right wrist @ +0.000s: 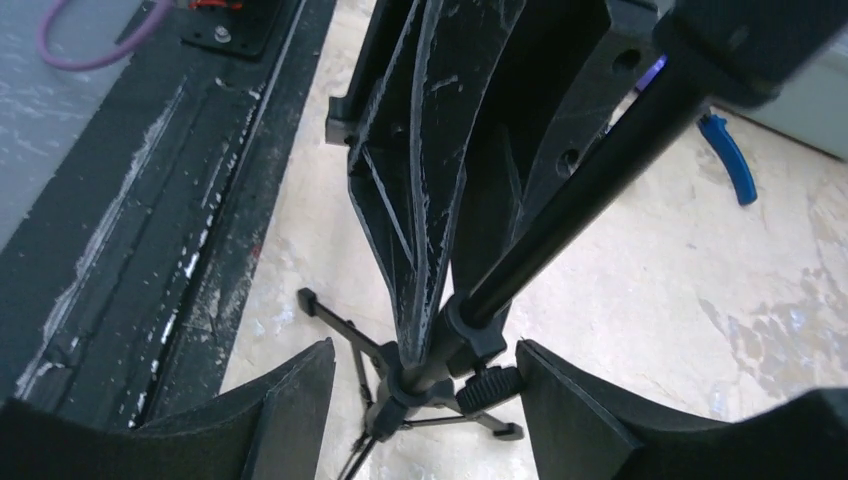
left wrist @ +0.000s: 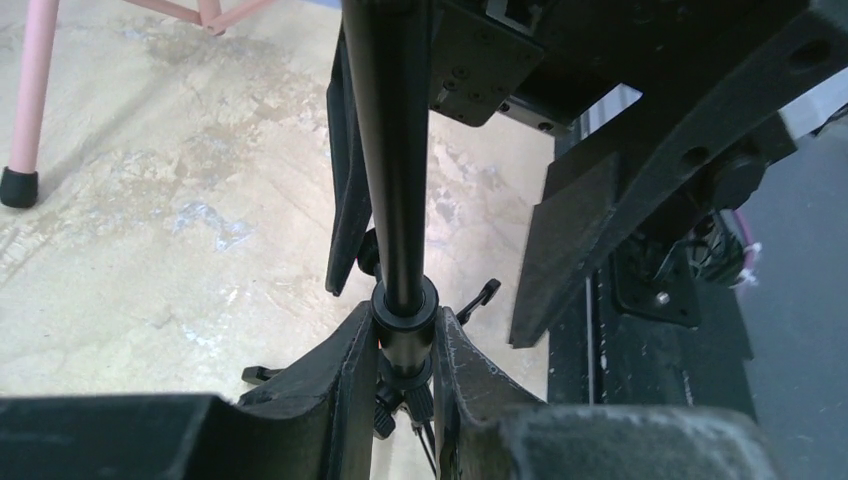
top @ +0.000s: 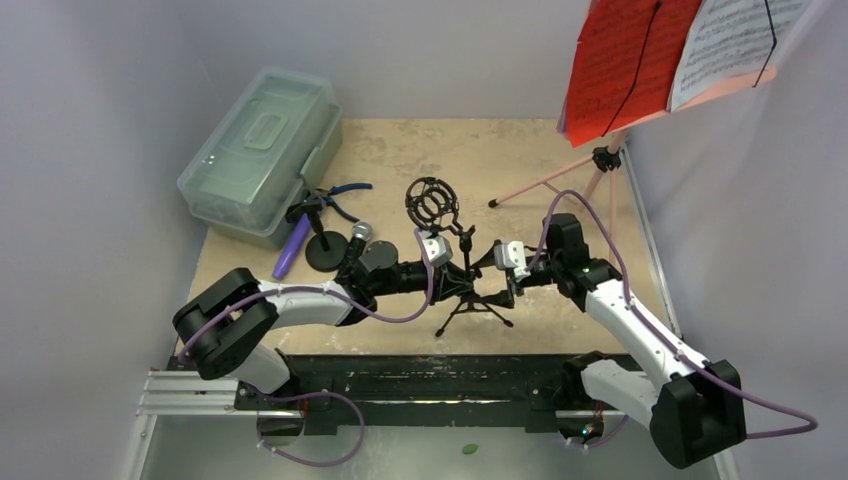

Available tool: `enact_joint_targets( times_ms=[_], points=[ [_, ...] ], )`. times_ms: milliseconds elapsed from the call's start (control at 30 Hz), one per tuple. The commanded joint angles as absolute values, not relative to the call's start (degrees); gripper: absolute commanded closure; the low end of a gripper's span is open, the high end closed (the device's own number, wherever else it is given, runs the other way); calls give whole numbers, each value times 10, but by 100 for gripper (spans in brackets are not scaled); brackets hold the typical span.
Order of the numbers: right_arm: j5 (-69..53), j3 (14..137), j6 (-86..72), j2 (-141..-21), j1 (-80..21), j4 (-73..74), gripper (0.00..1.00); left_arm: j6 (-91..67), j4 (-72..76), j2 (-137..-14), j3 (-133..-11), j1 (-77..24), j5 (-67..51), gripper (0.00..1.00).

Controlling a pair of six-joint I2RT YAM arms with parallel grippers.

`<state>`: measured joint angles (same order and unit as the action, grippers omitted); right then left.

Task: Pack up the instrument practice props
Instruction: Unscrew the knob on the microphone stand.

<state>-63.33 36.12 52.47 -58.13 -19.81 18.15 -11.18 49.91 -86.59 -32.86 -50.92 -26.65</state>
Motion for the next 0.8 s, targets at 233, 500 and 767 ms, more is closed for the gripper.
enact_joint_targets(
  times_ms=[233,500,767],
  points=[
    [-696,429,486,-623,-186,253,26,112,256,-828,-422,-503,-242,100],
    [-685,455,470,-663,-184,271,28,173,176,-833,-451,-503,-215,99],
    [-675,456,435,-661,-166,249,25,90,313,-807,-351,-503,-169,58]
  ],
)
